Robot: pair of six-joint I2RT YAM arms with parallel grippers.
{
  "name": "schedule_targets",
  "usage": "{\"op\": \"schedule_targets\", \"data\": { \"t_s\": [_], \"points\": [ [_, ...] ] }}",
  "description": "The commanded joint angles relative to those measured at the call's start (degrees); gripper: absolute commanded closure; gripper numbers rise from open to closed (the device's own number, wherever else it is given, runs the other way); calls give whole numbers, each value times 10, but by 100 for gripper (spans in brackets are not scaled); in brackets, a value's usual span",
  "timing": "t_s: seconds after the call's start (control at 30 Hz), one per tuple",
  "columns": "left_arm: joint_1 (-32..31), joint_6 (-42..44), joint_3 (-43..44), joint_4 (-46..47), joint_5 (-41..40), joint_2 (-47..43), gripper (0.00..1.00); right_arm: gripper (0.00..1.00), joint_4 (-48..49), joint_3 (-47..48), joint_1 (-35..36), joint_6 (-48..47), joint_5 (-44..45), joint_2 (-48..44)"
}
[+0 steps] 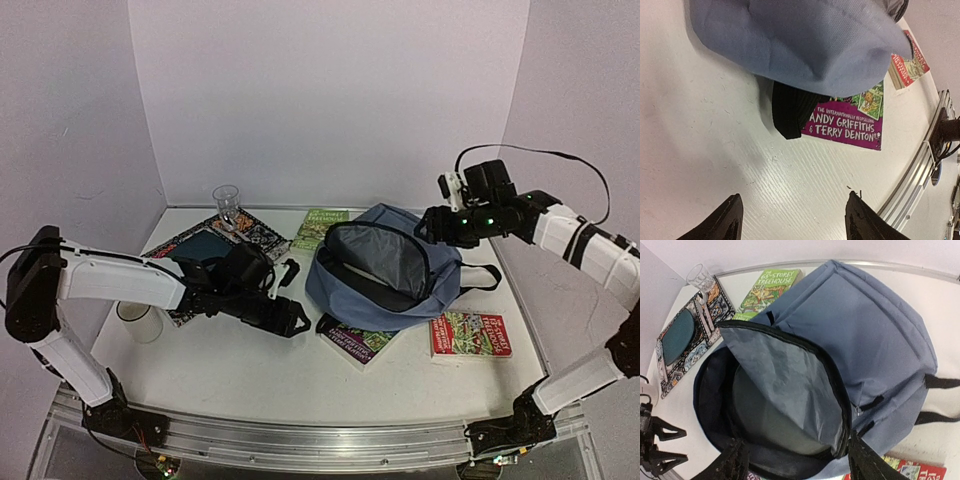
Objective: Pack the student bag
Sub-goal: Move the book to the center of the board.
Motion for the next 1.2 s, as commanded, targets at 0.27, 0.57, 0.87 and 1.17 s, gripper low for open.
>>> {"op": "schedule_targets", "data": {
  "t_s": [0.27,0.57,0.87,1.17],
  "points": [
    [-17,20,114,6,40,147,23,35,45,-234,9,110,-128,-136],
    [-6,-23,186,22,-3,229,24,36,140,-321,52,161,-147,-124],
    [14,-28,251,34,29,293,35,39,227,-365,88,200,-129,-56],
    [16,-39,255,39,115,302,40,41,297,-357,138,220,-105,51]
  ]
}}
